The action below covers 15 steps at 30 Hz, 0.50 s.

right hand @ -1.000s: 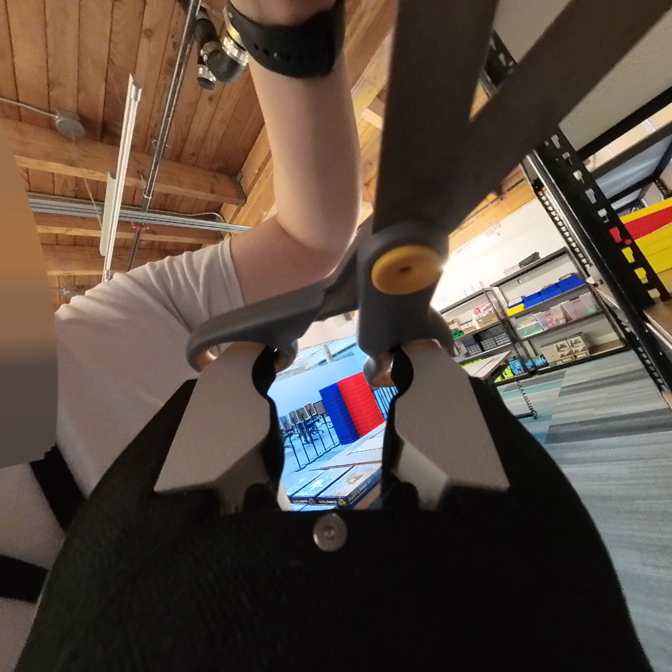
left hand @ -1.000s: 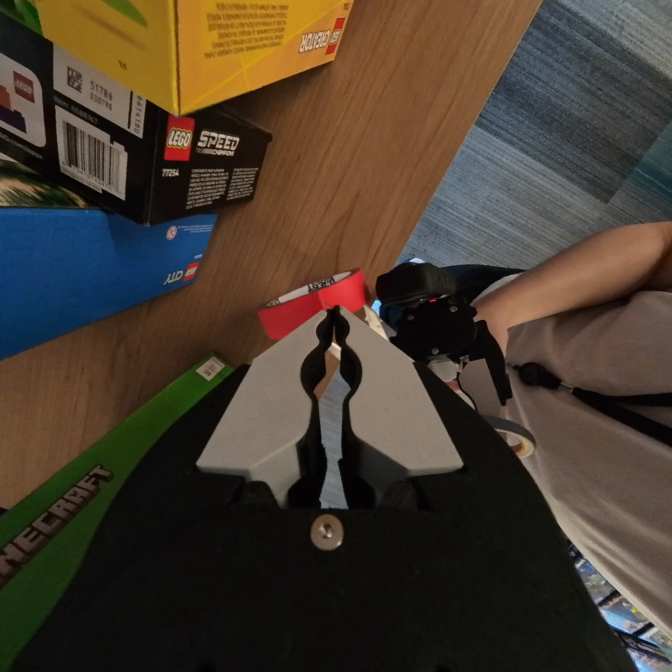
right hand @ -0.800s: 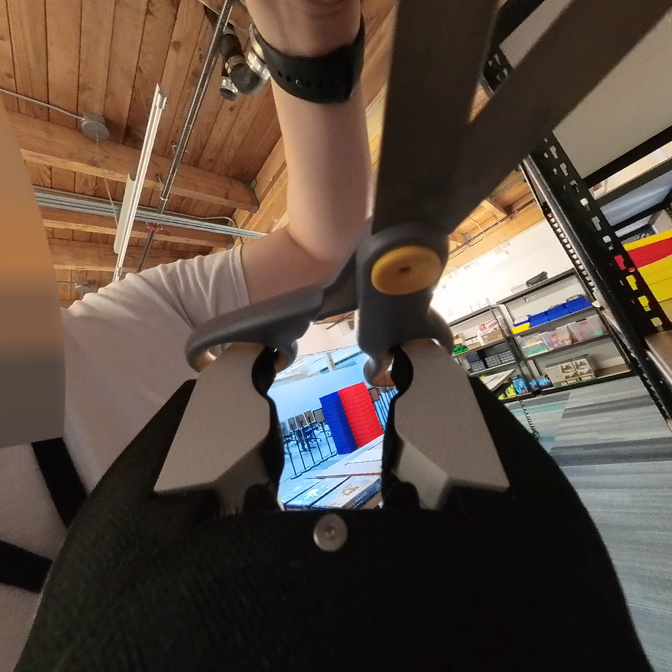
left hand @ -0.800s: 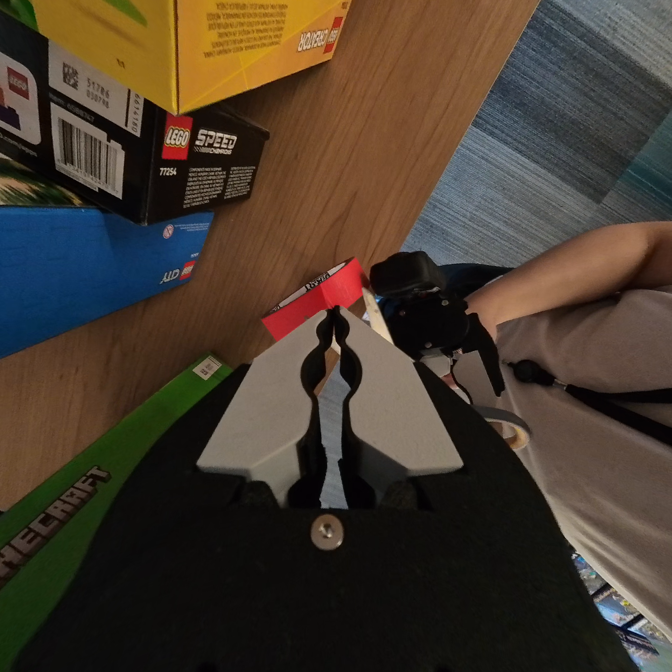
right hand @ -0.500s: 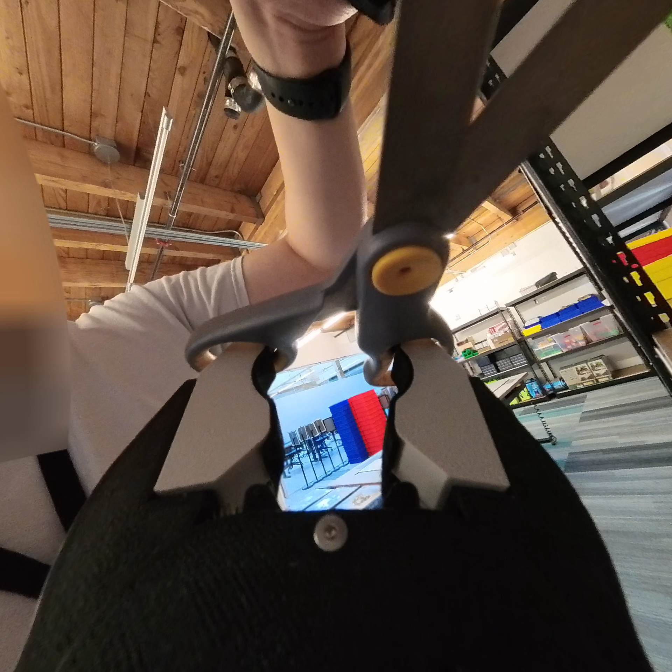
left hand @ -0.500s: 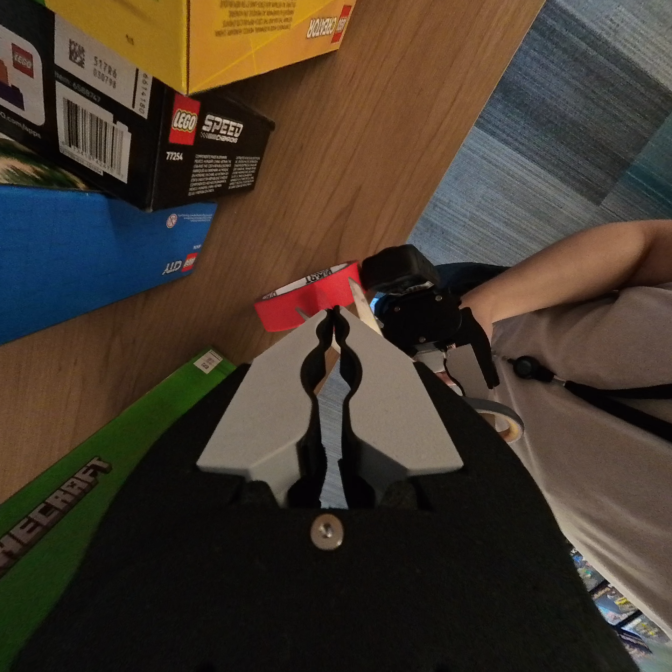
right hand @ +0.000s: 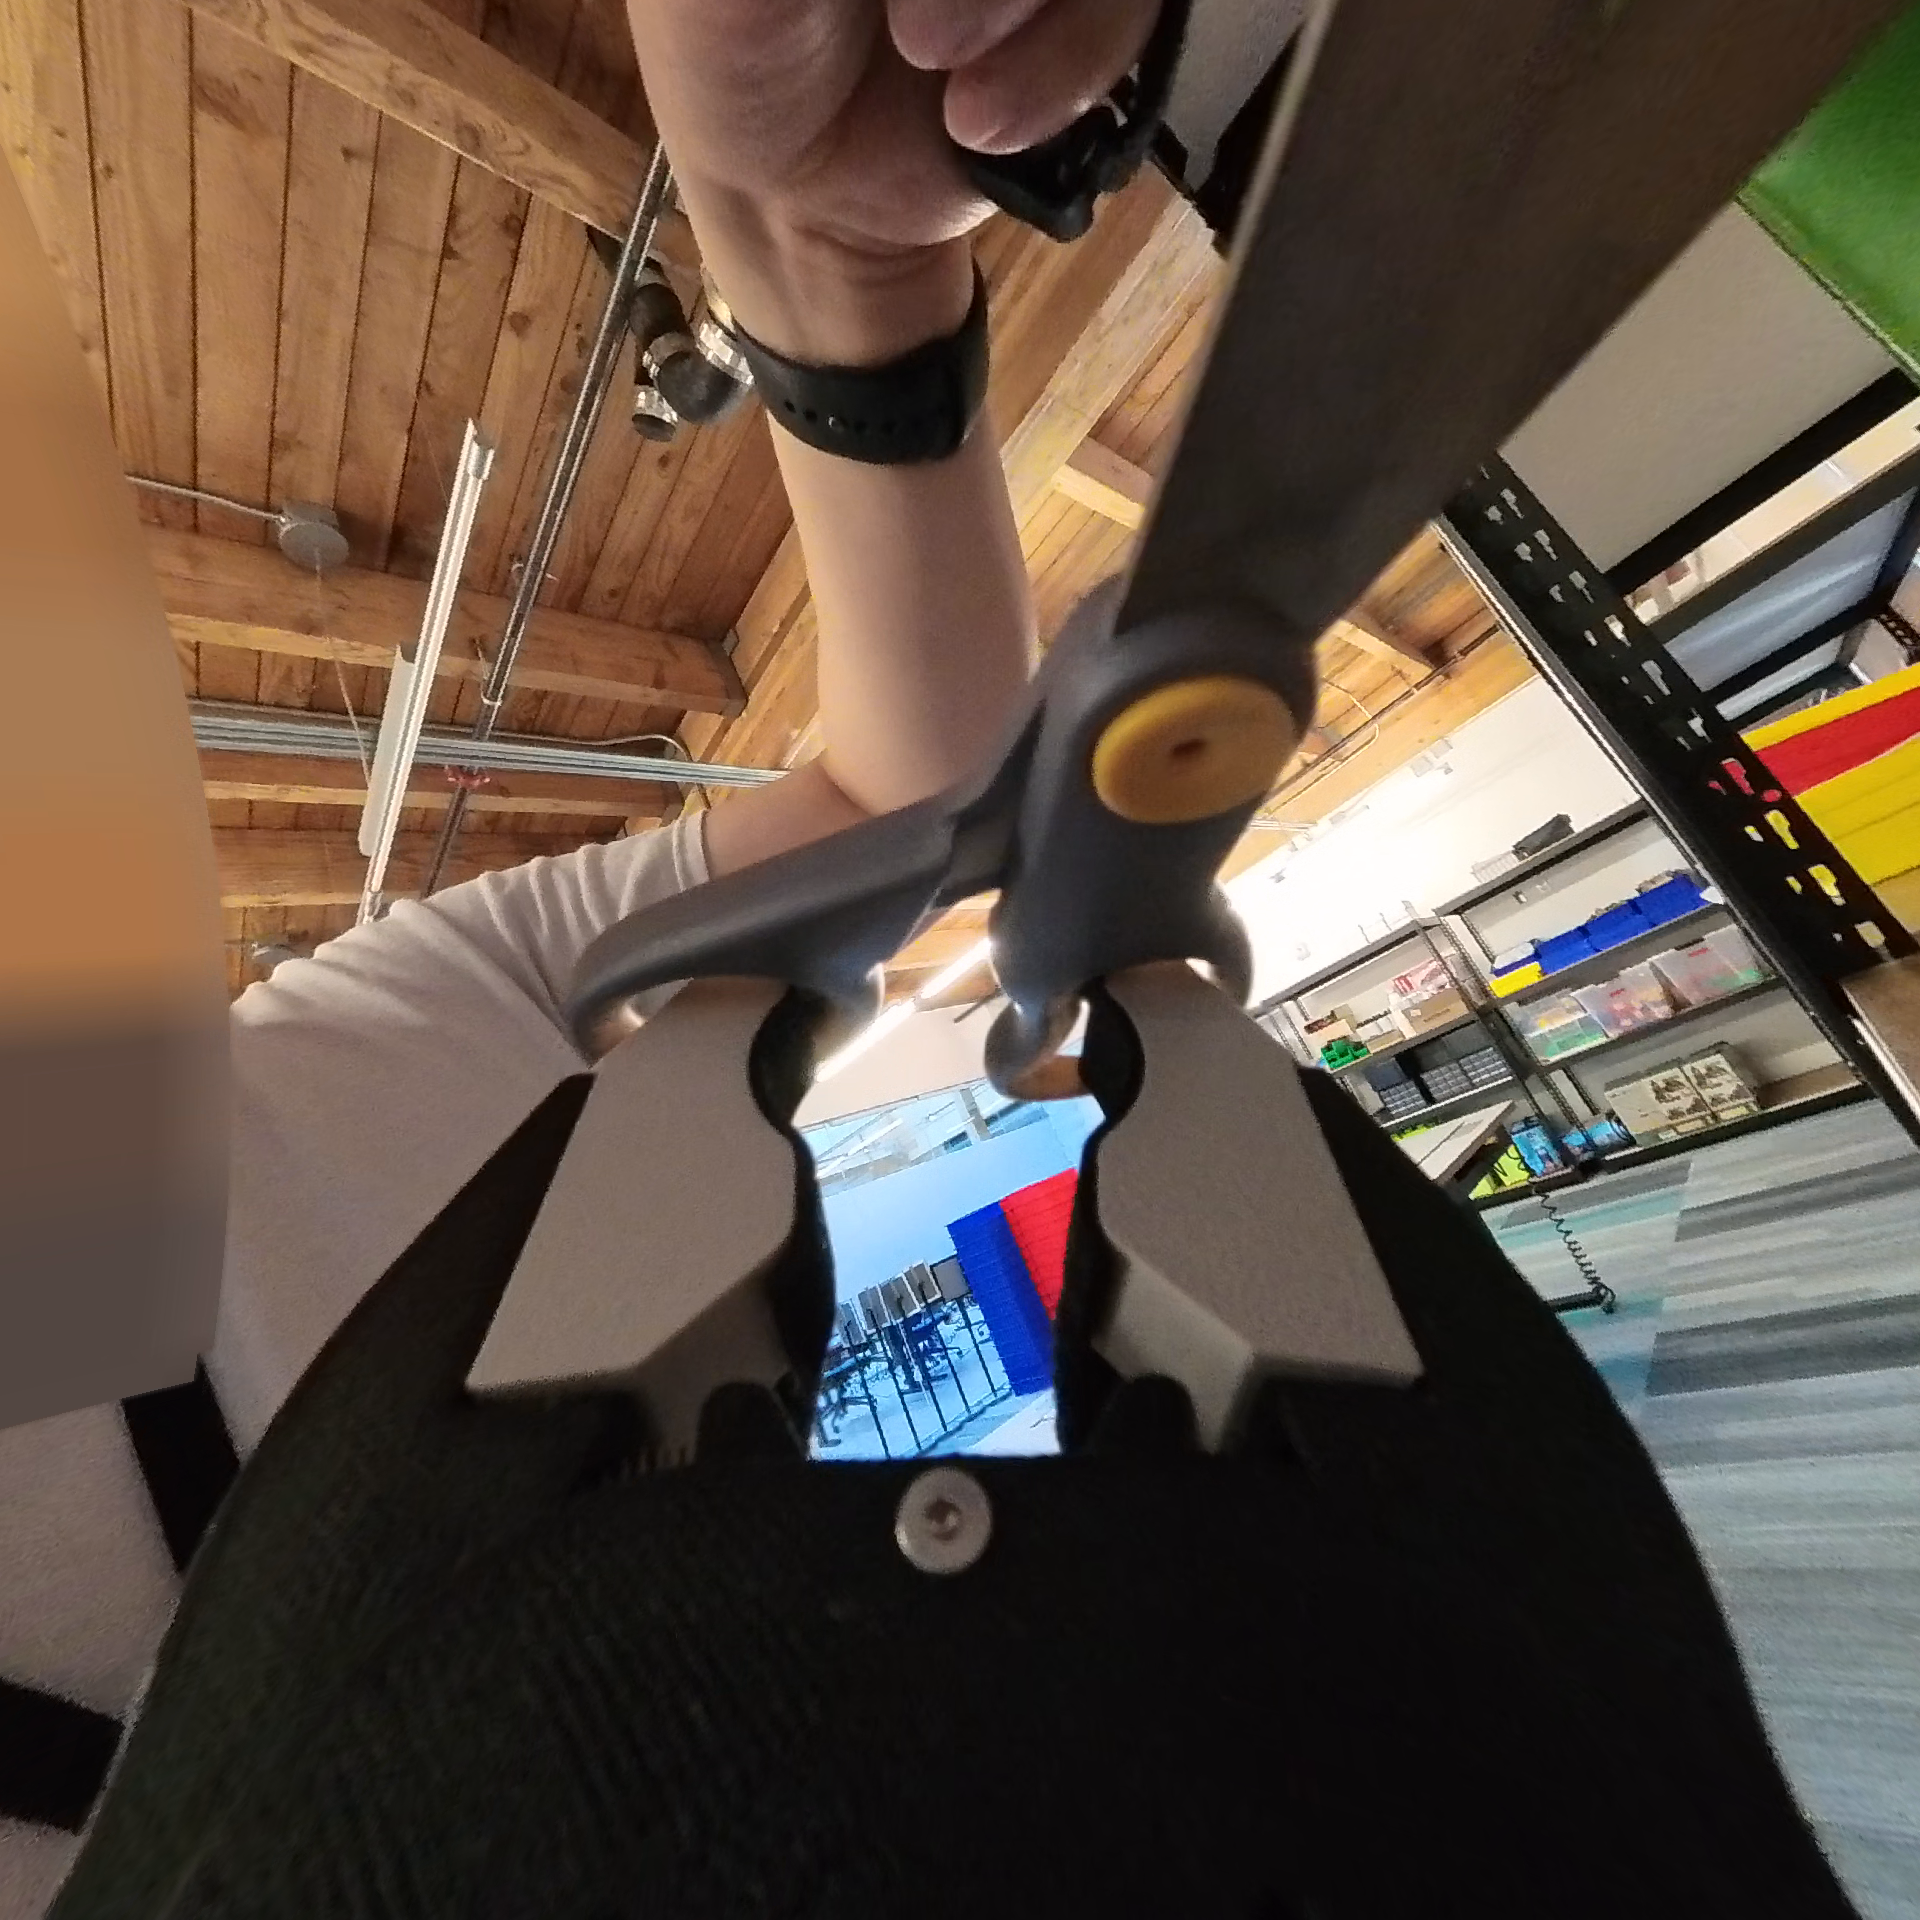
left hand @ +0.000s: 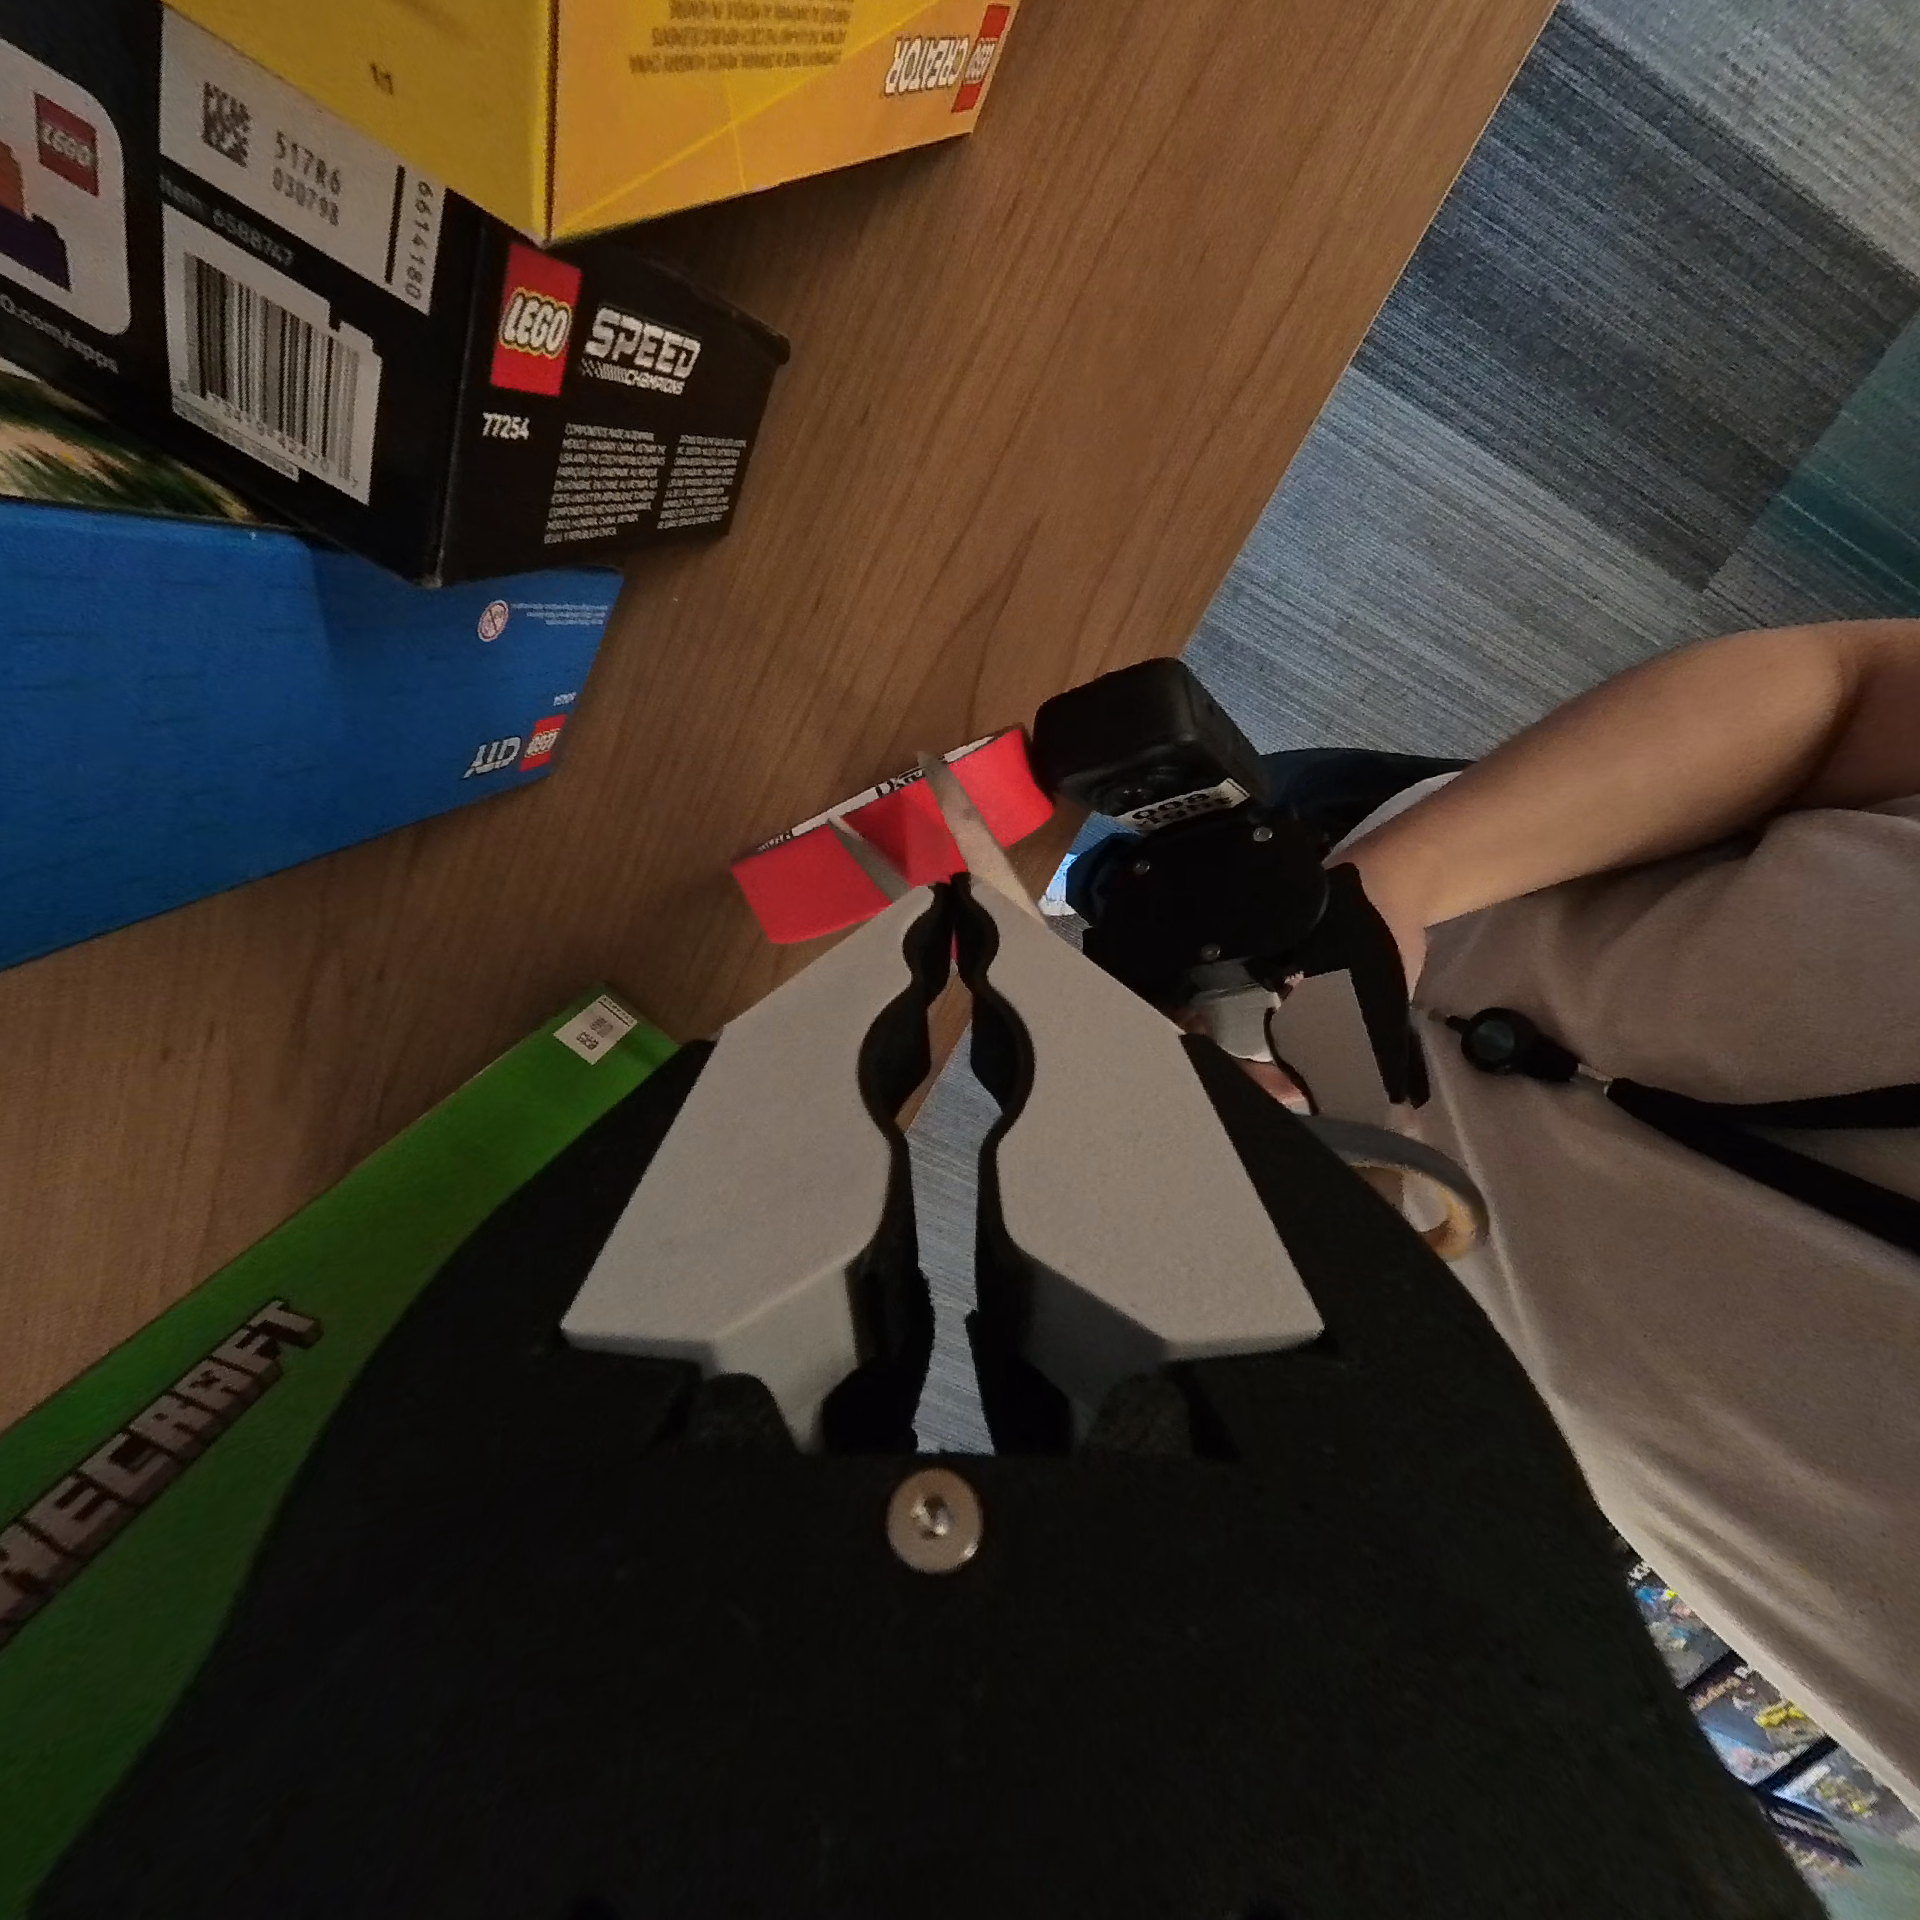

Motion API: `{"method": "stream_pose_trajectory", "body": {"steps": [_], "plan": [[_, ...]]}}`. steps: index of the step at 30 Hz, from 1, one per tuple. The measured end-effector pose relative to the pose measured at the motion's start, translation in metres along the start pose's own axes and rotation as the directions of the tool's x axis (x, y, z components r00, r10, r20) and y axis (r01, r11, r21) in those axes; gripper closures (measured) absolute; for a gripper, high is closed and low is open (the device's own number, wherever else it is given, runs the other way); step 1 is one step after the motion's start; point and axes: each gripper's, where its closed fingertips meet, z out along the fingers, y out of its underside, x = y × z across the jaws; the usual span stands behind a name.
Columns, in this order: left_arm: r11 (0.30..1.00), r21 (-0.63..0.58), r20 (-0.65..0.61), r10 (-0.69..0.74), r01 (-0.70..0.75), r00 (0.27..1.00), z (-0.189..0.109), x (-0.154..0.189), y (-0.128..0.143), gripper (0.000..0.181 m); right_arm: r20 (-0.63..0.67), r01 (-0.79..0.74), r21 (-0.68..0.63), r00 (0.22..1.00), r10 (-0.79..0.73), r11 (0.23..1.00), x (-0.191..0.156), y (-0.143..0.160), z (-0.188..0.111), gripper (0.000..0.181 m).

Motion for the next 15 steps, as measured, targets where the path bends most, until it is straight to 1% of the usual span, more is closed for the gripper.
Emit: {"method": "stream_pose_trajectory", "body": {"steps": [3, 8, 15], "plan": [[1.0, -0.002, -0.002, 0.003, -0.003, 1.0, 0.0003, 0.0012, 0.0004, 0.181, -0.001, -0.001, -0.012, 1.0, 0.001, 1.0, 0.0002, 0.0019, -0.0002, 0.137], [1.0, -0.003, 0.009, 0.0, 0.0, 1.0, -0.0001, -0.001, 0.0002, 0.181, 0.021, -0.007, 0.016, 1.0, 0.006, 1.0, -0.0042, -0.0025, -0.0004, 0.14], [1.0, 0.007, 0.018, -0.015, 0.015, 1.0, -0.0003, -0.0059, -0.0027, 0.181, 0.016, -0.001, 0.011, 1.0, 0.0, 1.0, -0.0041, 0.0015, -0.0026, 0.148]]}}
